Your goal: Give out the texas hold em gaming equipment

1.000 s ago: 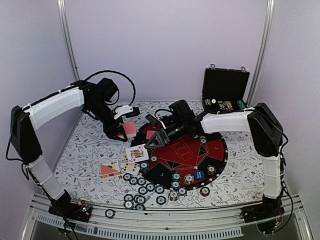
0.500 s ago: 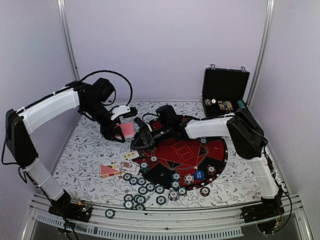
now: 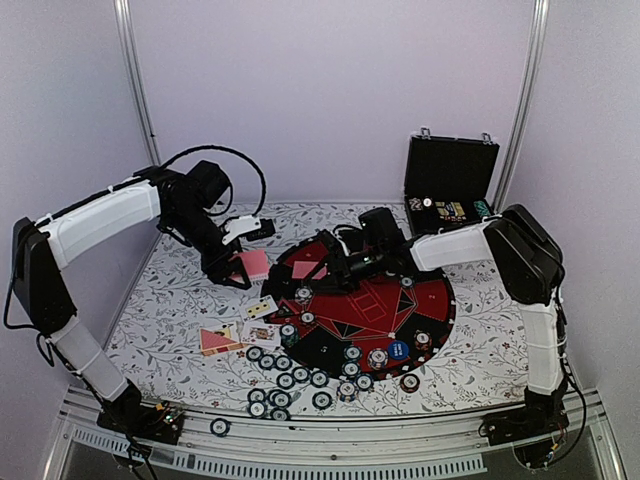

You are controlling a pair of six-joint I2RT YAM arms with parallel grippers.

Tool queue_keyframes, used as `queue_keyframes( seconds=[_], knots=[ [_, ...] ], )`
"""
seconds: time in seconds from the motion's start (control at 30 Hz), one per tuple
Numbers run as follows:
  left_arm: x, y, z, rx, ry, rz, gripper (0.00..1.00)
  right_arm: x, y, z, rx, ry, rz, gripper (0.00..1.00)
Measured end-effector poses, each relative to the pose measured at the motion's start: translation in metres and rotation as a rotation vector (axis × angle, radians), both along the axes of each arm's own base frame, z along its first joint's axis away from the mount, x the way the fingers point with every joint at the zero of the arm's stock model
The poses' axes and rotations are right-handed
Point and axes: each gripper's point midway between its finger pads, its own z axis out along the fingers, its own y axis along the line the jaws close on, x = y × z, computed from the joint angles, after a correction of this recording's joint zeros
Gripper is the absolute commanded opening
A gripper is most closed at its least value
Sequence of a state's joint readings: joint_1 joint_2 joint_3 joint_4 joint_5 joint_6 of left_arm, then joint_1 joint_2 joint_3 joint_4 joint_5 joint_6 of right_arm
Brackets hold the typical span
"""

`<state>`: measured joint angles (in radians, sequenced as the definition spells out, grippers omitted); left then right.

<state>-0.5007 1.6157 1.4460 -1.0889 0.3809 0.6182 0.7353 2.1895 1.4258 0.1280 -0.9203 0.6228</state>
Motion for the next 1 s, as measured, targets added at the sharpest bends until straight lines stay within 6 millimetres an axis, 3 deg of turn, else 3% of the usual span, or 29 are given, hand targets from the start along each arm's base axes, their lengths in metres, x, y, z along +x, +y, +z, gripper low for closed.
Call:
queue_keyframes(
  seconds=[0.13,0.23,0.47,0.63,1.0],
  knots=[
    [0.0,0.0,-0.003,0.0,-0.003,-0.005,0.2,0.014,-0.009,0.047,0.084,-0.063,-0.032,0.68],
    [0.0,-0.002,-0.005,-0.001,-0.009,-0.012,0.2,0.009,-0.003,0.081,0.163,-0.101,-0.009,0.7],
    [0.003,-0.009,-0.003,-0.013,-0.036,-0.026,0.2,-0.001,0.017,0.116,0.248,-0.101,0.051,0.7],
    [0.003,-0.012,-0.003,-0.014,-0.046,-0.034,0.2,-0.004,0.03,0.12,0.265,-0.088,0.081,0.7],
    [0.004,-0.025,0.008,-0.037,-0.085,-0.062,0.2,-0.003,0.05,0.098,0.236,-0.029,0.102,0.7]
  ],
)
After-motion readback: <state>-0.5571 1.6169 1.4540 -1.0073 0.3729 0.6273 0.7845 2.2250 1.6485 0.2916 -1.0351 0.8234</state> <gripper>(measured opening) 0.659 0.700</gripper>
